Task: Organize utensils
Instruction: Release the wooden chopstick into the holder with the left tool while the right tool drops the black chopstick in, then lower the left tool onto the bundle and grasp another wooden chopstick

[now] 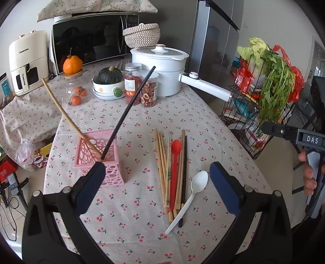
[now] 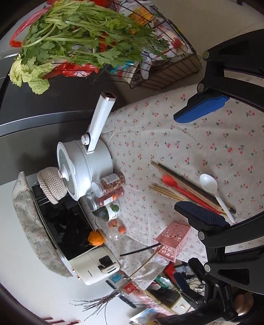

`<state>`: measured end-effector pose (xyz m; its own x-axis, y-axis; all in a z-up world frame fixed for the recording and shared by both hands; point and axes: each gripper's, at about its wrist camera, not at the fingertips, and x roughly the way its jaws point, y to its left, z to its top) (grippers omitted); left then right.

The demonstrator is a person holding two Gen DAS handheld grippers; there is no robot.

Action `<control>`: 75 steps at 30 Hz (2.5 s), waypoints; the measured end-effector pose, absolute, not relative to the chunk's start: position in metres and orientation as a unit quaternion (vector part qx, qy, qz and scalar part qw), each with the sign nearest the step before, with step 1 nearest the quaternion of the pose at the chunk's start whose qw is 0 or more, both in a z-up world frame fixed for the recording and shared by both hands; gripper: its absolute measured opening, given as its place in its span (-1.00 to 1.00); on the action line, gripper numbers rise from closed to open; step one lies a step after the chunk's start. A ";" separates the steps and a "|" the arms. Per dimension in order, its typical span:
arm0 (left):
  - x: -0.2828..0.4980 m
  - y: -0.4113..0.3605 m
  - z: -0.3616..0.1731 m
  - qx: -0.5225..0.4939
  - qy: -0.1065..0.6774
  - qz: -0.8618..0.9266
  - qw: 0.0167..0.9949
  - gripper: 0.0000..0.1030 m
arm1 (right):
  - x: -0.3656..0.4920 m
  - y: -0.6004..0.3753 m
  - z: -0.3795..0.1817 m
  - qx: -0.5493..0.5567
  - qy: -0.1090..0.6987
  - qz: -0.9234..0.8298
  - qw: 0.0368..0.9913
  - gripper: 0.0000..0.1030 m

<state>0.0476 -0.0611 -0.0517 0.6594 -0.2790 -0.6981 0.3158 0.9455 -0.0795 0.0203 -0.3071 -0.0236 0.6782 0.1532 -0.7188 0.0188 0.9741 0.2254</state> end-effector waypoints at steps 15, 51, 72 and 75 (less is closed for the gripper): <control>0.073 -0.113 -0.094 0.083 0.469 -0.182 0.860 0.97 | 0.020 -0.349 -0.056 0.106 0.466 -0.016 0.878 0.67; 0.196 -0.138 -0.172 0.056 0.540 -0.033 0.839 -0.86 | 0.033 -0.369 -0.071 0.110 0.488 -0.024 0.865 0.67; 0.093 -0.123 -0.090 0.078 0.470 -0.174 0.862 -0.86 | 0.051 -0.343 -0.104 0.111 0.542 -0.019 0.833 0.67; 0.074 -0.113 -0.069 0.082 0.448 -0.199 0.868 -0.86 | 0.055 -0.330 -0.111 0.113 0.554 -0.004 0.825 0.67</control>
